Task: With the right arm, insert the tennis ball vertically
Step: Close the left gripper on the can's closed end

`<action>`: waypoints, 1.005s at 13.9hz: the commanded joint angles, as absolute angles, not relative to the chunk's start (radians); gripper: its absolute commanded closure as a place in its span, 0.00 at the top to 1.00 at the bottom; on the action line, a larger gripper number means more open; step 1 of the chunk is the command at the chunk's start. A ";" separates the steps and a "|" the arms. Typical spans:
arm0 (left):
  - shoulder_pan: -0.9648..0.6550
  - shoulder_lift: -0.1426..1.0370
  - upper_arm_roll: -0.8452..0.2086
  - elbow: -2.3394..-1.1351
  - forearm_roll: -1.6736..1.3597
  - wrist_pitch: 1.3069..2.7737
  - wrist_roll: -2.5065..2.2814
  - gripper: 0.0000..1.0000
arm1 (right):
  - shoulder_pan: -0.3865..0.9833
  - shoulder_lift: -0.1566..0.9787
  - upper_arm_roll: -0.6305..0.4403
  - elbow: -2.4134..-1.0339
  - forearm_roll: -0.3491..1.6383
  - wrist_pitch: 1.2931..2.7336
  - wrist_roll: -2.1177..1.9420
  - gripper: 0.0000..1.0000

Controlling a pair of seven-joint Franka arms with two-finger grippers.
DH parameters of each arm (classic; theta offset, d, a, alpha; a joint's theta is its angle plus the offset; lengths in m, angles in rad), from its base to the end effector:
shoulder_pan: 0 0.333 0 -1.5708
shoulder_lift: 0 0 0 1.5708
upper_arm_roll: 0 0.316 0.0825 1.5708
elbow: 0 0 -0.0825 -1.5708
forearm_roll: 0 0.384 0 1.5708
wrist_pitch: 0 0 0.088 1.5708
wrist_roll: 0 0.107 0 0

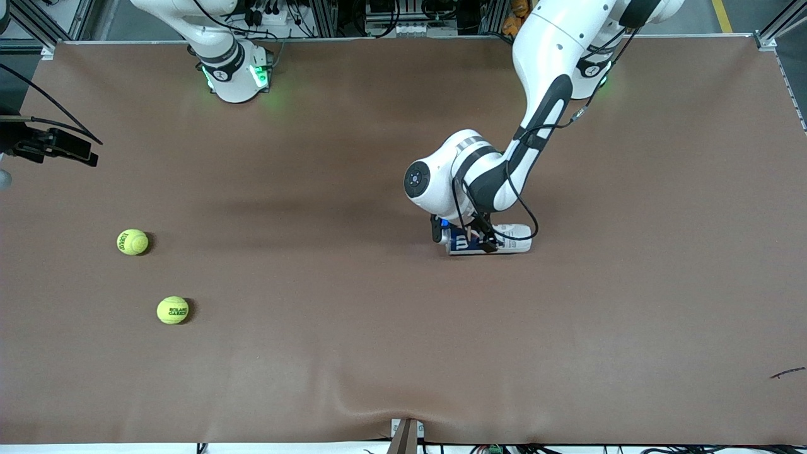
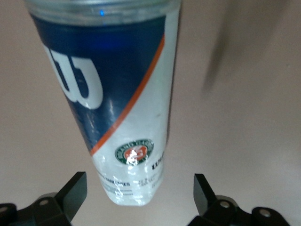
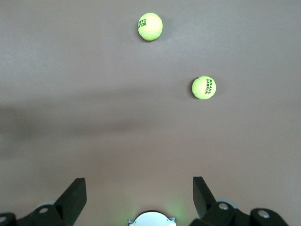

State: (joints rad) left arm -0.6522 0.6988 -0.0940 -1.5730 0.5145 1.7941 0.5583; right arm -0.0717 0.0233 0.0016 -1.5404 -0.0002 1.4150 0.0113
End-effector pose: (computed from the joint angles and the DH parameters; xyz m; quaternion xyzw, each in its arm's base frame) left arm 0.5092 -0.4046 0.2093 -0.6865 0.6623 0.2070 0.2173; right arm 0.5431 -0.0382 0.6134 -0.9964 0.0406 0.0743 0.0021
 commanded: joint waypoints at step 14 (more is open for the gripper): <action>-0.650 0.770 -0.086 -1.560 0.557 1.875 0.546 1.00 | -0.086 0.020 0.018 -1.557 -0.006 1.417 0.005 1.00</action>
State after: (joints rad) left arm -0.6515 0.7561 -0.0861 -1.5727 0.5302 1.8642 0.5582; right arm -0.0717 0.0259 0.0031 -1.5516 -0.0002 1.4150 0.0113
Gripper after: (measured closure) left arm 0.000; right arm 0.000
